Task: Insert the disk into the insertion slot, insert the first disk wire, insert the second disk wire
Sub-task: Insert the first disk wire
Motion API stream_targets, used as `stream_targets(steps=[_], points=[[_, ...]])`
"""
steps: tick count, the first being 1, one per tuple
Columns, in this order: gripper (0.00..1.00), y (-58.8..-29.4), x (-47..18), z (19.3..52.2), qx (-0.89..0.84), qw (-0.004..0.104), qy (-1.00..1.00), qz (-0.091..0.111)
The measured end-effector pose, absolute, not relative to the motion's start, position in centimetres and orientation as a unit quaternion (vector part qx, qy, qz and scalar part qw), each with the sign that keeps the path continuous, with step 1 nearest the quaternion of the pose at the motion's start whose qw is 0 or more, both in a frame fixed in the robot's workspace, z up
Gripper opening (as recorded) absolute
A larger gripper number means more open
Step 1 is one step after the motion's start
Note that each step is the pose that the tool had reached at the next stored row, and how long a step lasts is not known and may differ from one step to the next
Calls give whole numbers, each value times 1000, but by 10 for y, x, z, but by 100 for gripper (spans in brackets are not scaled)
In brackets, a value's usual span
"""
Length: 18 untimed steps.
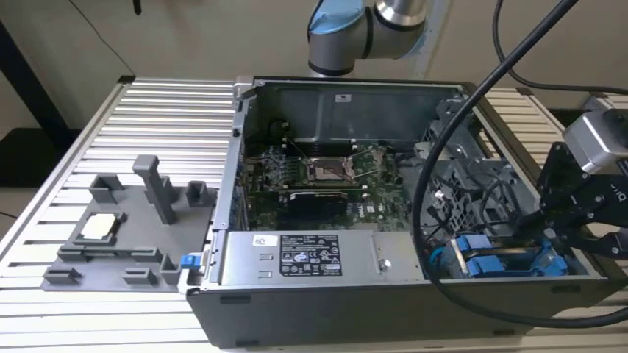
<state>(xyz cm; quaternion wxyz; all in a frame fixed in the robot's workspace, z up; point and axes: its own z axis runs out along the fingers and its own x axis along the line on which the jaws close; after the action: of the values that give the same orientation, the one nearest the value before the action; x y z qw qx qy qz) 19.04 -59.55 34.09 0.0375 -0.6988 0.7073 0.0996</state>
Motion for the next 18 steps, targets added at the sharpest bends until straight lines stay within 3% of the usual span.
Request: stream_targets(steps=[18], points=[[19,-596,191,337,-693,40,713,101]])
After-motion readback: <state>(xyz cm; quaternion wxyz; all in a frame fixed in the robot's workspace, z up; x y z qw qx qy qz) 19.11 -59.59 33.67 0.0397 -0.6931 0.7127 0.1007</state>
